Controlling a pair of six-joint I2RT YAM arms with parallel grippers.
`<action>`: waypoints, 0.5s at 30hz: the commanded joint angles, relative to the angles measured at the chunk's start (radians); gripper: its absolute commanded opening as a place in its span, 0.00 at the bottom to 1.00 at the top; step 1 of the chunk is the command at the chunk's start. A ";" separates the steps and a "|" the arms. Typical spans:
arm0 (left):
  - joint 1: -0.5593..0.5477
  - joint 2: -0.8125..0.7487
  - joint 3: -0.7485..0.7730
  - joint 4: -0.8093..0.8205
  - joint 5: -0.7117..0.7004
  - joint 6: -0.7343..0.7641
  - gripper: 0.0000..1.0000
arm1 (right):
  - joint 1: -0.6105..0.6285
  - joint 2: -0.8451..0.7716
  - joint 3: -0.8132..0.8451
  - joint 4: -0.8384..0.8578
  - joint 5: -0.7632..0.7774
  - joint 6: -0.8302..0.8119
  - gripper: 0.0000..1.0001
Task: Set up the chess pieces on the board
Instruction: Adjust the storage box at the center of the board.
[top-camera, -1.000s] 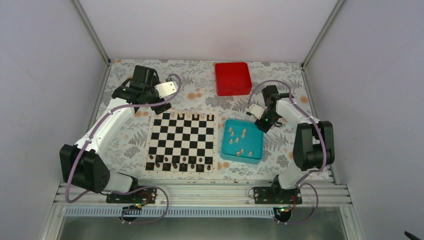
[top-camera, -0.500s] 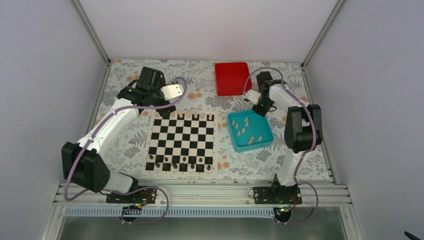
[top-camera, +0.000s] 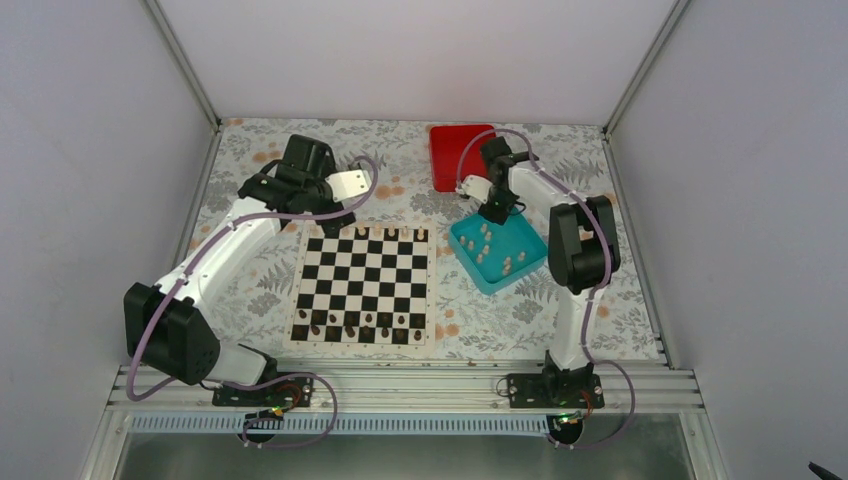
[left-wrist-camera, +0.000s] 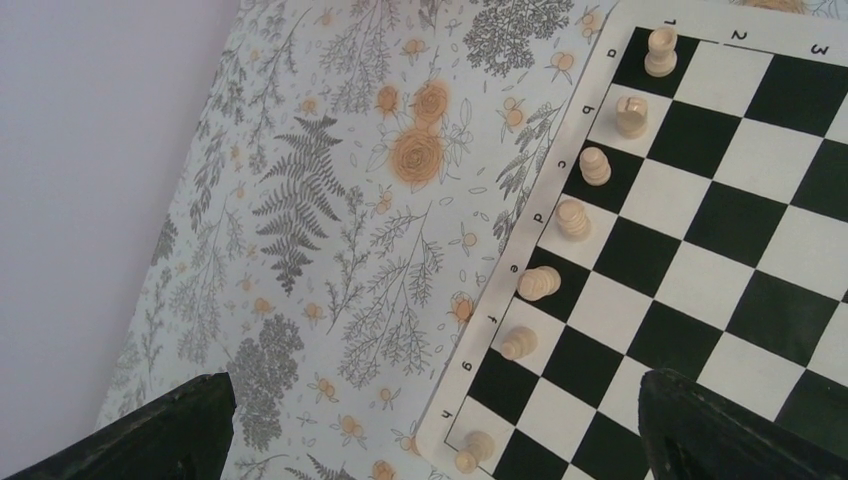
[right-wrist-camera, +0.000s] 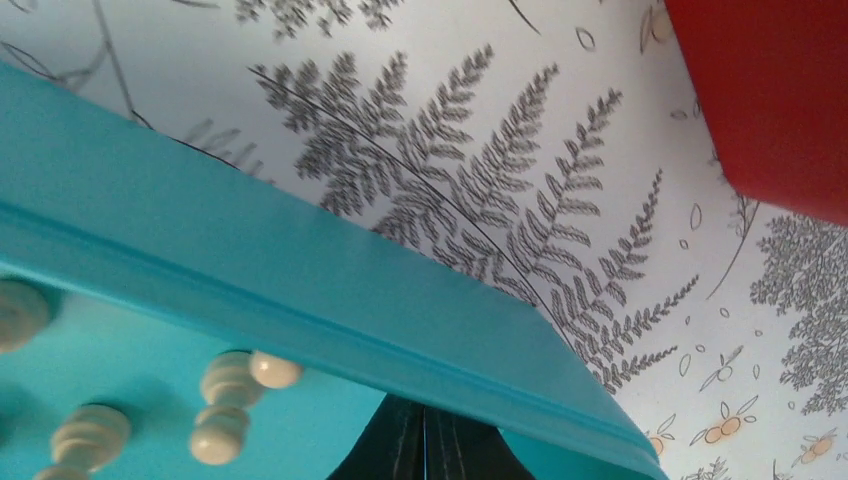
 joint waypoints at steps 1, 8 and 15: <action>-0.027 0.027 0.028 0.019 -0.003 -0.024 1.00 | 0.028 -0.035 0.026 0.005 0.028 0.026 0.04; -0.071 0.071 0.065 0.043 -0.027 -0.022 1.00 | 0.014 -0.167 -0.032 0.022 0.045 0.075 0.04; -0.085 0.091 0.099 0.053 -0.033 -0.026 1.00 | -0.029 -0.108 0.105 -0.031 -0.077 0.184 0.55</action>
